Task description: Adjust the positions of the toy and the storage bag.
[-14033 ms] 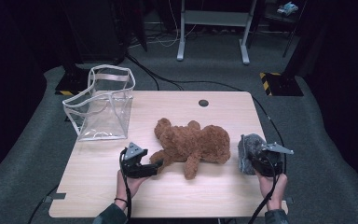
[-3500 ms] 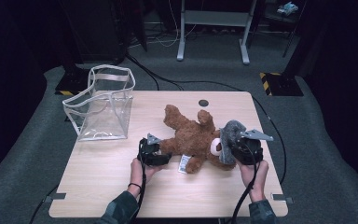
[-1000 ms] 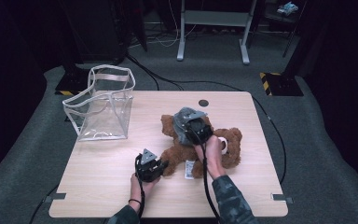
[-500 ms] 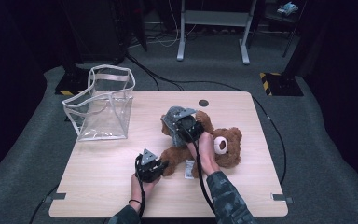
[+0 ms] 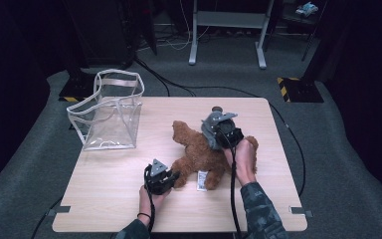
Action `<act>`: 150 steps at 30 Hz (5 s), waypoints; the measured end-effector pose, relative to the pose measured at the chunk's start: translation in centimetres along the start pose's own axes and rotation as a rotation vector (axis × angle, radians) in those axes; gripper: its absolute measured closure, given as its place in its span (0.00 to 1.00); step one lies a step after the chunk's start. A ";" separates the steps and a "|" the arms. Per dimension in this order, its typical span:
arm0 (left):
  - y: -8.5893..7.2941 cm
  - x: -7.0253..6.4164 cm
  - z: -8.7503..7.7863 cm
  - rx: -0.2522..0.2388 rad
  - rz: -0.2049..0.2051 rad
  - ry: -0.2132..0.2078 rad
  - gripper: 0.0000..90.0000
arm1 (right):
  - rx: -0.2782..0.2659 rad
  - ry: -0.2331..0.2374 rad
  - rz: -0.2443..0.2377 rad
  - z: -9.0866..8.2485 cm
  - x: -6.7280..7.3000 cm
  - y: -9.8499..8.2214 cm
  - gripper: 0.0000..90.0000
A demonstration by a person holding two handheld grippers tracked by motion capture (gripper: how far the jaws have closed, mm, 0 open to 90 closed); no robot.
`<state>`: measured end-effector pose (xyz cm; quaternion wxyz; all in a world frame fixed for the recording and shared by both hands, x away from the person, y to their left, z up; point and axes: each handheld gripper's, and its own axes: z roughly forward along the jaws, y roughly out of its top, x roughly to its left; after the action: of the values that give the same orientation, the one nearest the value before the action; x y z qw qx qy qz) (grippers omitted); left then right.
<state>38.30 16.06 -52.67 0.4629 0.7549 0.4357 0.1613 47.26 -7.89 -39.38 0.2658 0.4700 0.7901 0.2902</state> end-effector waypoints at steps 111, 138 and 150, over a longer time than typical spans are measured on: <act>0.0 0.1 -0.1 -0.002 -0.001 -0.001 0.84 | -0.007 0.100 0.083 -1.1 0.3 -4.5 0.88; 0.0 0.2 -0.1 -0.007 -0.025 -0.015 0.83 | -0.008 0.102 0.004 -0.3 2.8 -3.3 0.87; 0.0 0.3 -0.1 -0.008 -0.031 -0.016 0.83 | -0.011 0.110 0.010 0.1 2.6 -3.7 0.85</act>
<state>38.37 16.34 -52.66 0.4718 0.7476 0.4428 0.1497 44.07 -7.01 -42.47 0.2231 0.4556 0.7996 0.3214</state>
